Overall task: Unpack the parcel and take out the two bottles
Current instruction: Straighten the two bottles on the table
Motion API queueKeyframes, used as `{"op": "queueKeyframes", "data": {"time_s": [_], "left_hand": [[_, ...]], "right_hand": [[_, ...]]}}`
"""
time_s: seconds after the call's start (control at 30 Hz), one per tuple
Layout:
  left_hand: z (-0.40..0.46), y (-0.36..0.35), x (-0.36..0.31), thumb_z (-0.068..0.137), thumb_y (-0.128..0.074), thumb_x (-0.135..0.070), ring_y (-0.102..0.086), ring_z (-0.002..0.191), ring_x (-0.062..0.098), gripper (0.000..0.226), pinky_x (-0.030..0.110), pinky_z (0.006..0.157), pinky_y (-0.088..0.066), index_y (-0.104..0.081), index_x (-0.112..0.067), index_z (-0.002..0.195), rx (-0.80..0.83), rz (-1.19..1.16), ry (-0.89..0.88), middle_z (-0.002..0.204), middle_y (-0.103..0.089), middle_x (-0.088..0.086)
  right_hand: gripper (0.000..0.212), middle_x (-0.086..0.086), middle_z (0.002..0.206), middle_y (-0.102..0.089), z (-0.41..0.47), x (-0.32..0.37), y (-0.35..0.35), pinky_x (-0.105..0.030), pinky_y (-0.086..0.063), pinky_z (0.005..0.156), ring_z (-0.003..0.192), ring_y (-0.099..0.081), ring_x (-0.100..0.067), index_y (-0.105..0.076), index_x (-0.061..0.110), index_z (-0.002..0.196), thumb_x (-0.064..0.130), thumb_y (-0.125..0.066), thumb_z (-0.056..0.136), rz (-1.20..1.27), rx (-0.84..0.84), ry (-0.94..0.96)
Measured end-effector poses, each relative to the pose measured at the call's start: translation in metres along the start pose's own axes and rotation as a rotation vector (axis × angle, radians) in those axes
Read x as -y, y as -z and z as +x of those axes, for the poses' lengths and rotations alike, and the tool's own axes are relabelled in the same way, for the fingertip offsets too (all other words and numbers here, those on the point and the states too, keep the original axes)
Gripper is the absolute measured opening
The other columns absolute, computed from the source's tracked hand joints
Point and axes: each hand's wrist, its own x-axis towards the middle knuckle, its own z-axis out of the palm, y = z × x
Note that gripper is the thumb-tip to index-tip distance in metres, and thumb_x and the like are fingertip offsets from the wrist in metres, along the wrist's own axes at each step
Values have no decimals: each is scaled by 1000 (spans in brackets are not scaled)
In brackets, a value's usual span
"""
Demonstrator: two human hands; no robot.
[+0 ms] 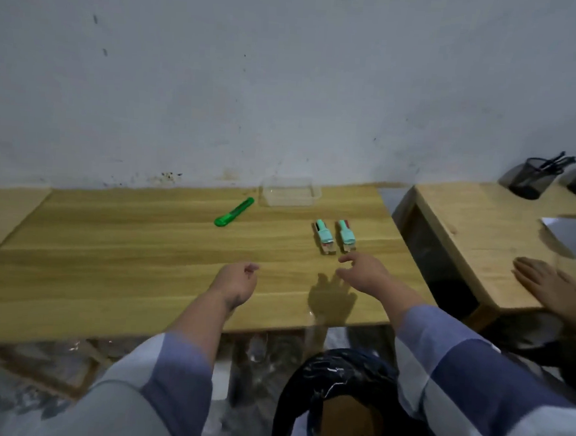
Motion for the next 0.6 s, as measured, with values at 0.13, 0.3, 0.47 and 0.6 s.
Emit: {"op": "queueKeyframes", "data": {"time_s": [0.13, 0.3, 0.47, 0.6], "left_hand": [[61, 13, 28, 96, -49, -17, -50, 126, 24, 39, 25, 98, -38, -50, -13, 134, 114, 123, -53, 140, -51, 10], [120, 12, 53, 94, -52, -38, -22, 144, 22, 58, 36, 117, -22, -32, -19, 146, 168, 433, -218, 156, -26, 4], [146, 0, 71, 97, -30, -52, 7, 149, 17, 64, 51, 118, -5, -10, -27, 152, 195, 630, -347, 162, 6, -6], [153, -5, 88, 83, 0, -64, 7, 149, 16, 77, 51, 117, 0, -4, -31, 152, 103, 680, -458, 161, 4, -7]], "right_hand": [[61, -13, 140, -45, 42, 21, -13, -40, -38, 106, 127, -44, -32, -43, 25, 138, 42, -63, 83, -55, -71, -127], [76, -13, 142, -33, 88, 35, -26, -47, -33, 107, 130, -32, -36, -31, 26, 142, 45, -67, 78, 21, -189, -252], [88, -12, 149, -24, 119, 33, -36, -50, -30, 108, 135, -25, -36, -21, 26, 146, 48, -70, 76, 10, -213, -330], [91, -12, 147, -29, 135, 31, -45, -52, -31, 107, 134, -30, -36, -19, 28, 145, 48, -72, 73, 60, -264, -349]]}}
